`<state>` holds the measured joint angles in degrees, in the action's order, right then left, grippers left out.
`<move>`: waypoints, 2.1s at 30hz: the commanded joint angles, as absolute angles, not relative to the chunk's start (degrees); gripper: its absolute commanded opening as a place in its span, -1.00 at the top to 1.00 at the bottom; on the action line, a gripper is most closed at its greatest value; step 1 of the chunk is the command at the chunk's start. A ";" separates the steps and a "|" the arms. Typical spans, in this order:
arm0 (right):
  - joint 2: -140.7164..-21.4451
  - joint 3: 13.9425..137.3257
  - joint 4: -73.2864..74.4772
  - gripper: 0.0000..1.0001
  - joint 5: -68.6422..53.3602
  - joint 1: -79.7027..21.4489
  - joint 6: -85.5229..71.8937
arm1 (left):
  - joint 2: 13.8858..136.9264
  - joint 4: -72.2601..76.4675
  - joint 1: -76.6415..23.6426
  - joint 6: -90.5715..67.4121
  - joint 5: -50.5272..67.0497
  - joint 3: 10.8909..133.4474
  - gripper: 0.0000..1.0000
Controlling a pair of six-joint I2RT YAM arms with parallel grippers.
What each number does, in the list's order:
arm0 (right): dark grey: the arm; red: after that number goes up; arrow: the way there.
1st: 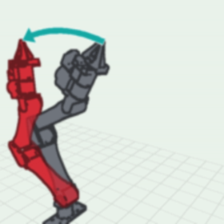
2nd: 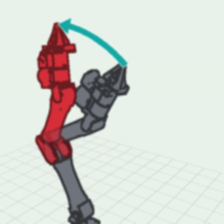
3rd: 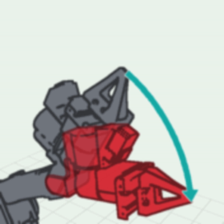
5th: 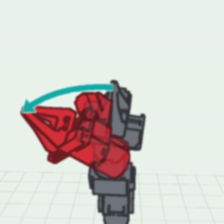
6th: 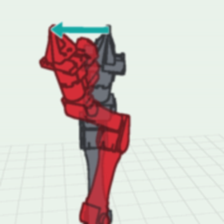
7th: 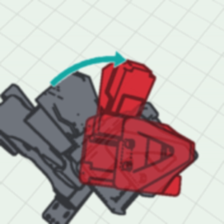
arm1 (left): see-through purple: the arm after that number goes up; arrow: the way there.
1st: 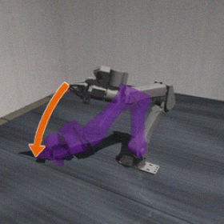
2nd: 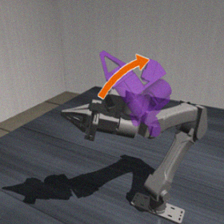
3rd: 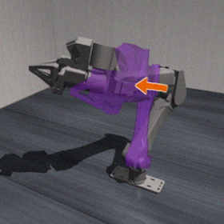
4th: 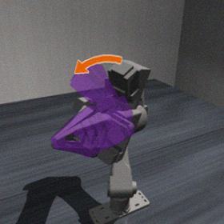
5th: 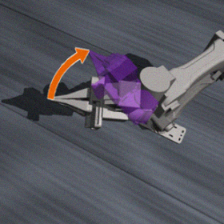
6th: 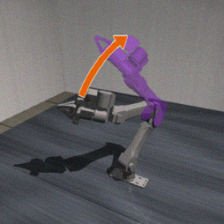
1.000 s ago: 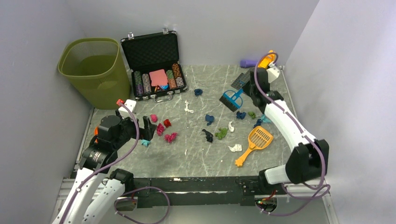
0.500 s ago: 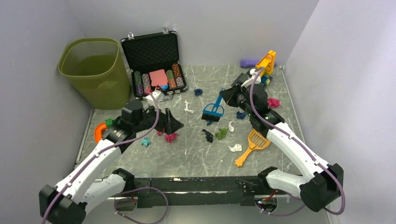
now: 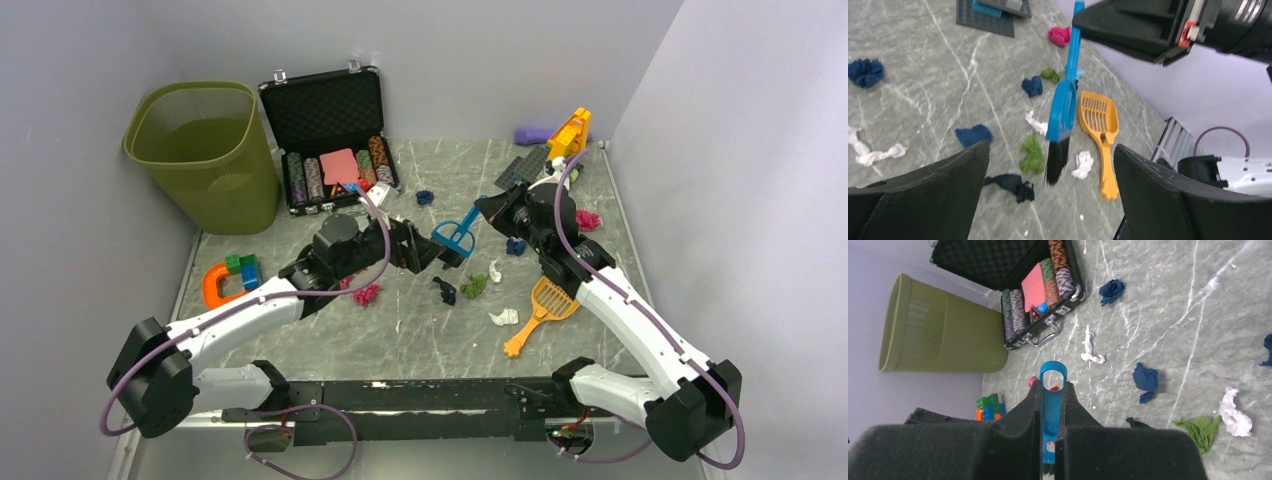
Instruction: Sweep away the paper scraps from the table
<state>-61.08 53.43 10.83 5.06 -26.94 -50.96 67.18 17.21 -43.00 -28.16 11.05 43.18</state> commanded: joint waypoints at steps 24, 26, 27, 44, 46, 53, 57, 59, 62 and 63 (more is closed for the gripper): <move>-58.39 55.94 14.50 0.99 8.50 -27.13 -60.05 | 74.24 30.65 -44.22 -31.88 13.03 46.94 -0.01; -58.37 55.85 14.14 0.99 7.92 -27.15 -59.93 | 75.65 29.42 -44.25 -31.67 14.21 48.32 0.30; -58.39 55.89 14.13 0.99 7.53 -27.05 -59.70 | 76.20 29.02 -44.27 -31.64 14.50 48.94 0.55; -50.57 53.78 11.88 -0.99 -19.83 -25.85 -25.47 | 60.17 14.98 -31.32 -34.18 41.51 43.94 1.00; -50.90 53.45 10.40 -0.99 -28.74 -25.83 -23.27 | 58.92 11.07 -30.90 -34.48 45.02 45.10 1.00; -56.20 54.93 6.54 -0.95 -47.33 -25.87 -25.67 | 58.18 1.15 -30.79 -33.67 52.90 48.24 1.00; -58.40 55.70 6.59 -0.84 -53.66 -25.93 -25.88 | 57.54 3.30 -30.85 -35.73 54.28 47.25 1.00; -58.53 55.51 6.72 -0.81 -56.20 -25.90 -25.52 | 57.28 4.55 -30.83 -36.71 55.25 46.75 1.00; -58.49 55.69 9.02 -0.65 -57.90 -25.91 -23.59 | 56.97 4.69 -30.73 -37.20 55.61 46.62 1.00; -58.41 55.67 9.69 -0.60 -58.11 -25.89 -23.26 | 56.83 4.44 -30.74 -37.21 55.68 46.62 1.00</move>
